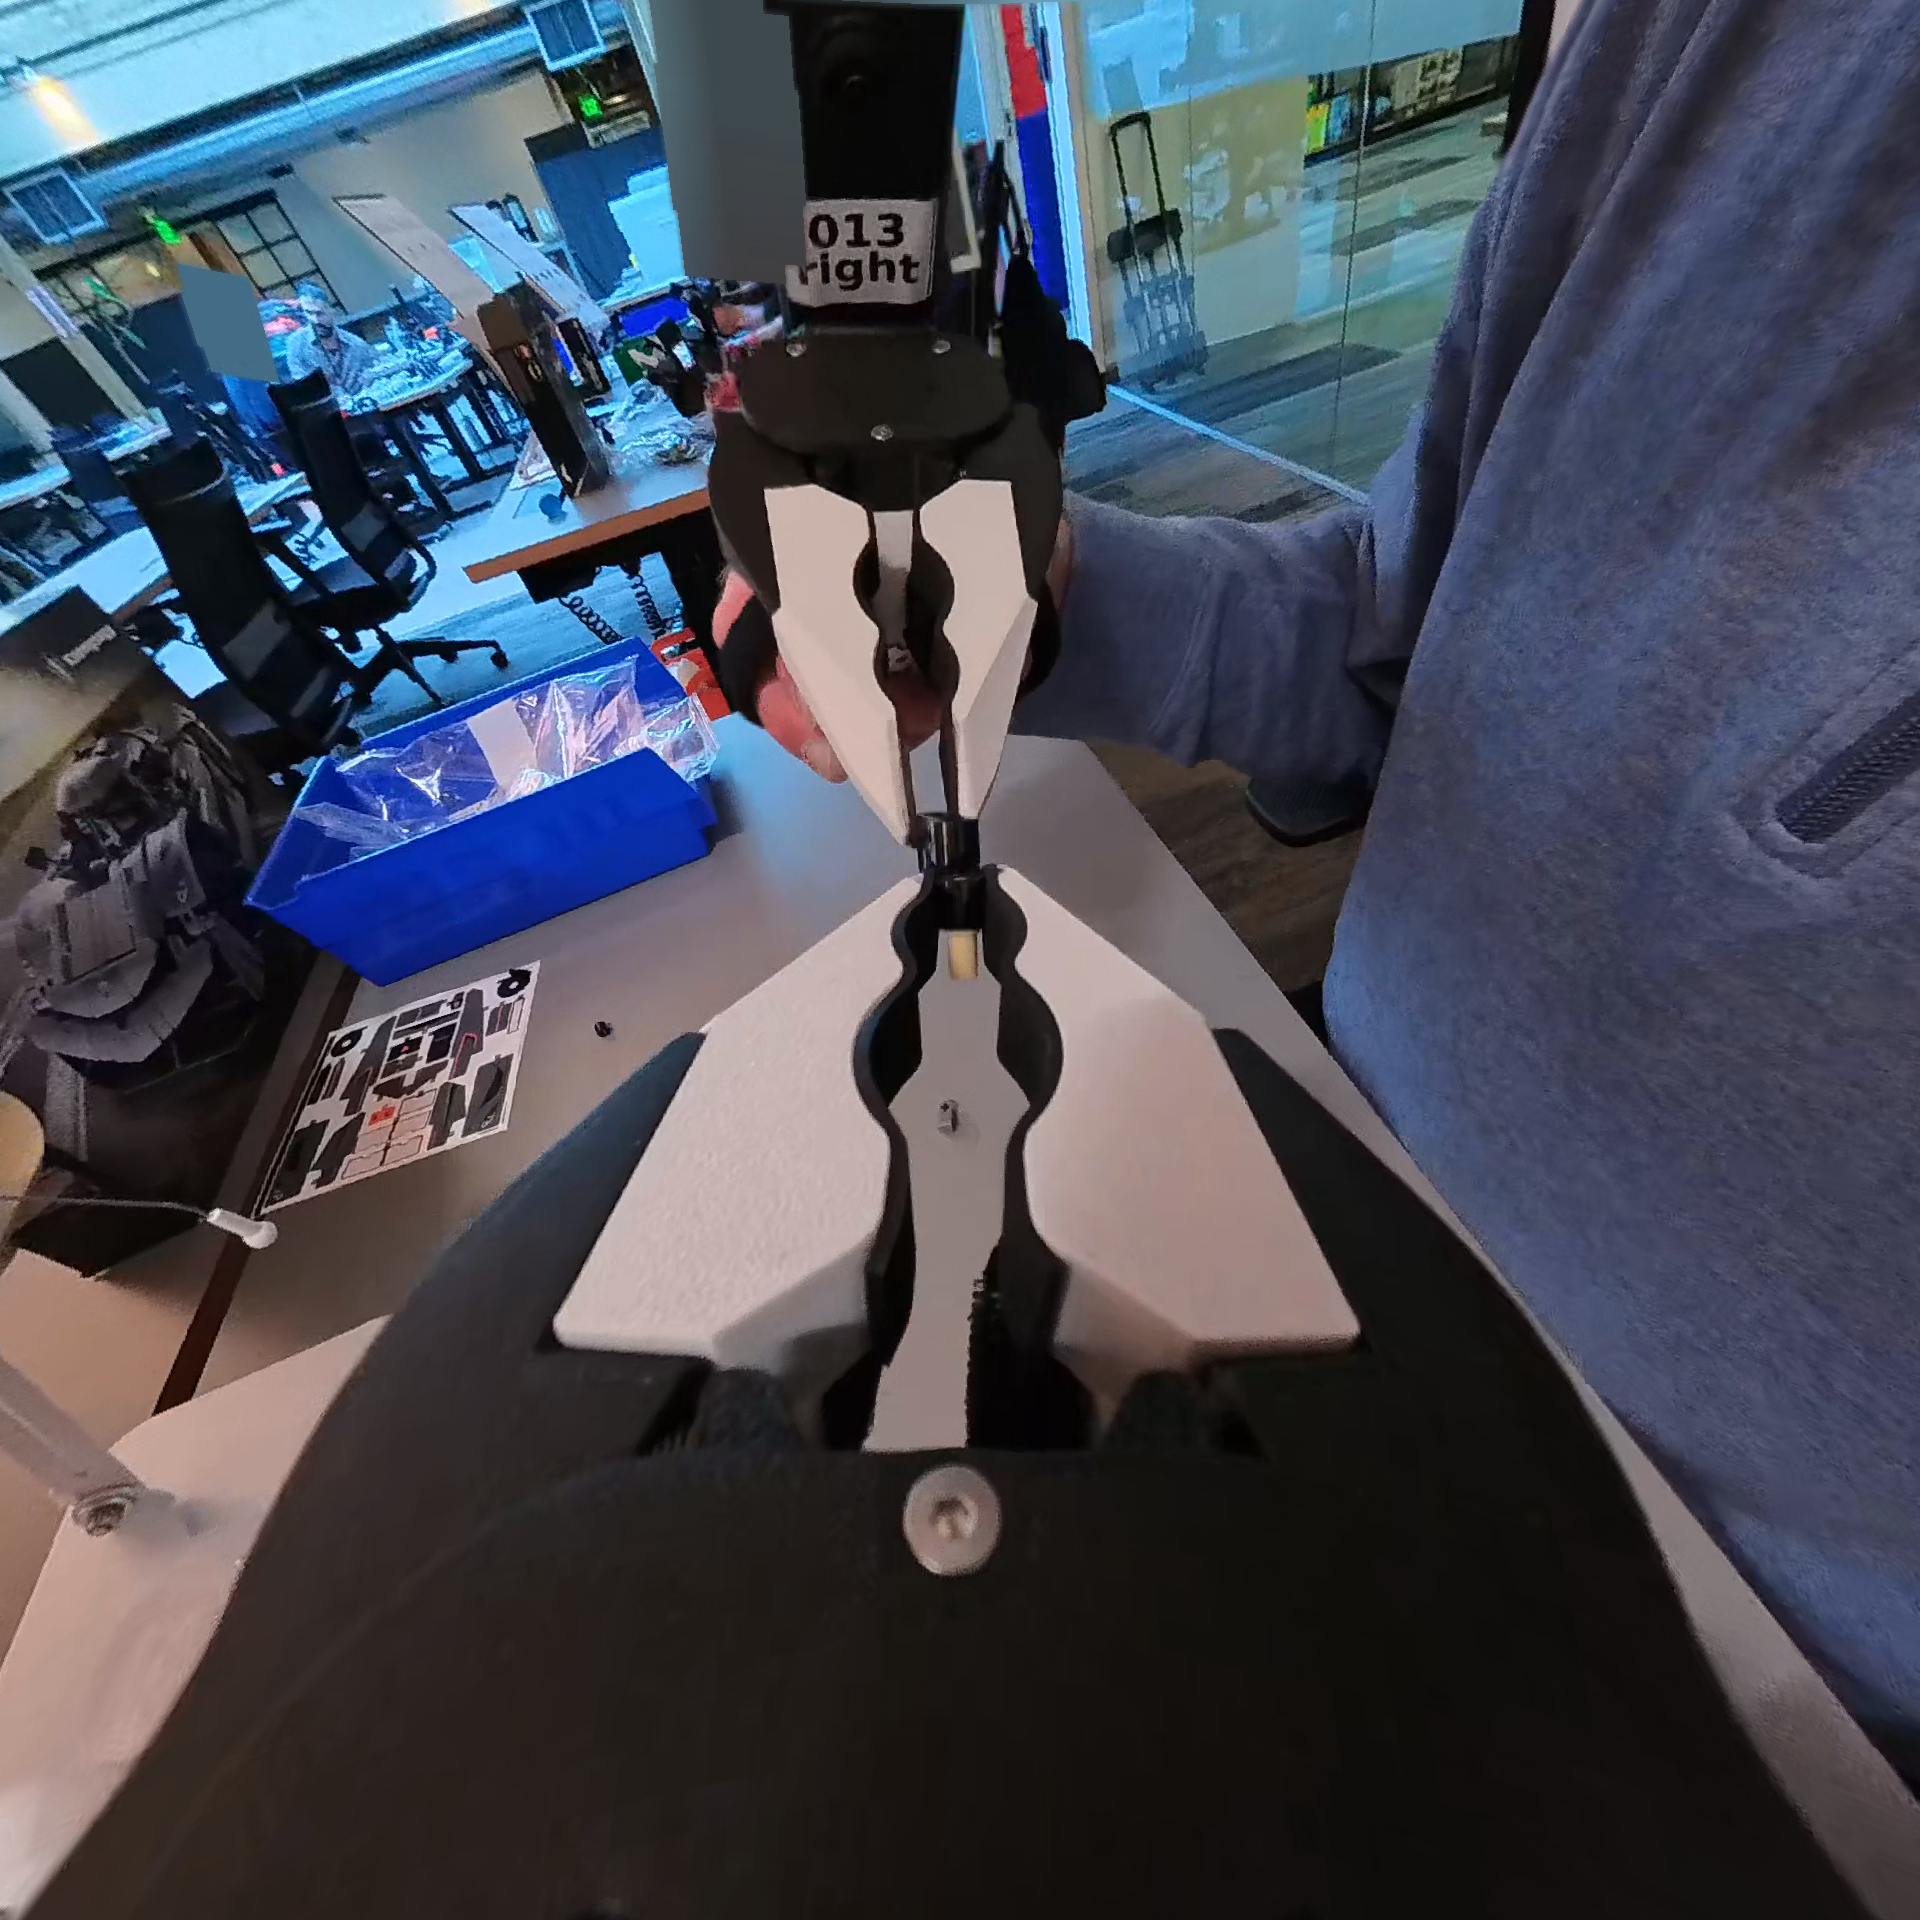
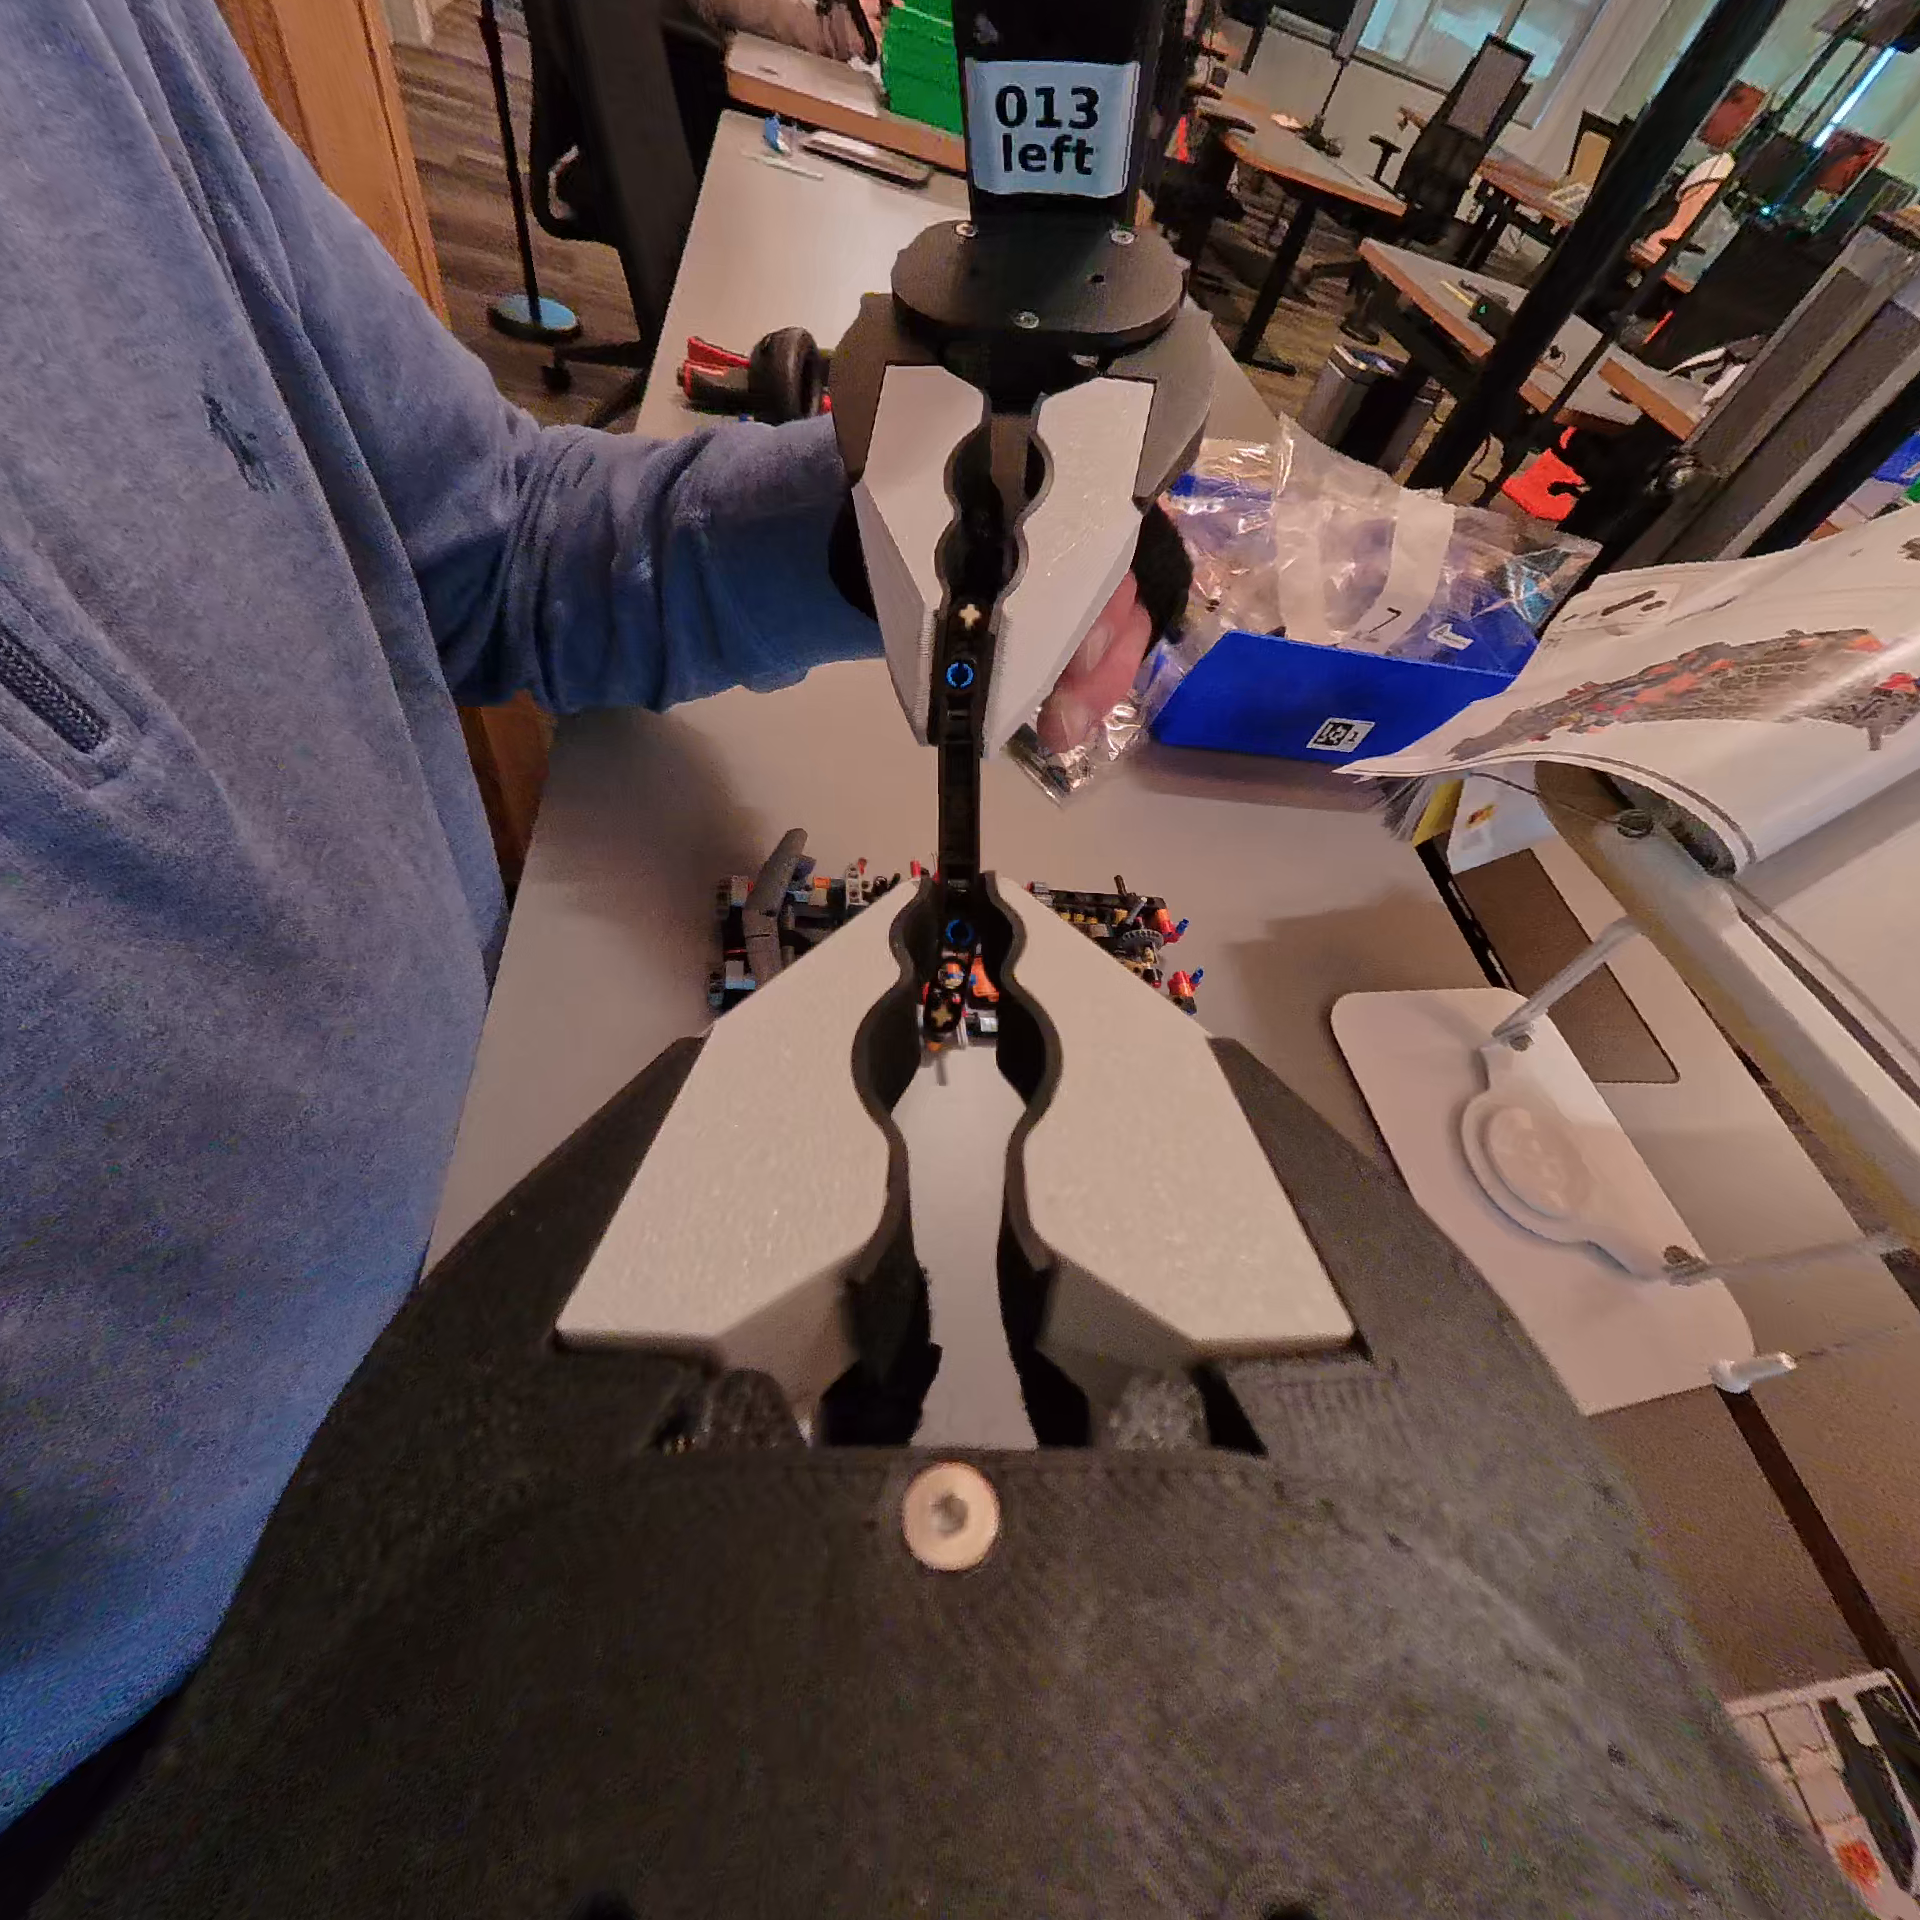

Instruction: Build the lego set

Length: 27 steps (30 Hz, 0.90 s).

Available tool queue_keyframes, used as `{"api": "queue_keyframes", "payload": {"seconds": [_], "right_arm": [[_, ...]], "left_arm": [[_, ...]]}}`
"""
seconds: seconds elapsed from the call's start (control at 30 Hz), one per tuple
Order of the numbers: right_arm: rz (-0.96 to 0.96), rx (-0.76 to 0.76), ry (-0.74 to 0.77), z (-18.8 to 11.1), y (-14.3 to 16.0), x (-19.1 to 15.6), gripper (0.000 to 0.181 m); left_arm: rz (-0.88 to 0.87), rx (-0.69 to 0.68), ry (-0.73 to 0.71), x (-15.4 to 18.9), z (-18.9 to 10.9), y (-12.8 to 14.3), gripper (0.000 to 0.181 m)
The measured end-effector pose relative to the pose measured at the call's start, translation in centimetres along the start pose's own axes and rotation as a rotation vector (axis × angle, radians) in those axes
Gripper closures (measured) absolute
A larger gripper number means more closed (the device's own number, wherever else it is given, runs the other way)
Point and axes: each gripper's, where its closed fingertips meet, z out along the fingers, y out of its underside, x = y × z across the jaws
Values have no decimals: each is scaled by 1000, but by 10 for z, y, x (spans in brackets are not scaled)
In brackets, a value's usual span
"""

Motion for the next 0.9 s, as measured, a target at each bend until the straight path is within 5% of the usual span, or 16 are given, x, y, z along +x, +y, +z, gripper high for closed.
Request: {"api": "queue_keyframes", "payload": {"seconds": [0.9], "right_arm": [[106,35,-144,17,17,-9,176]], "left_arm": [[-148,-20,-111,11,-4,23,177]]}}
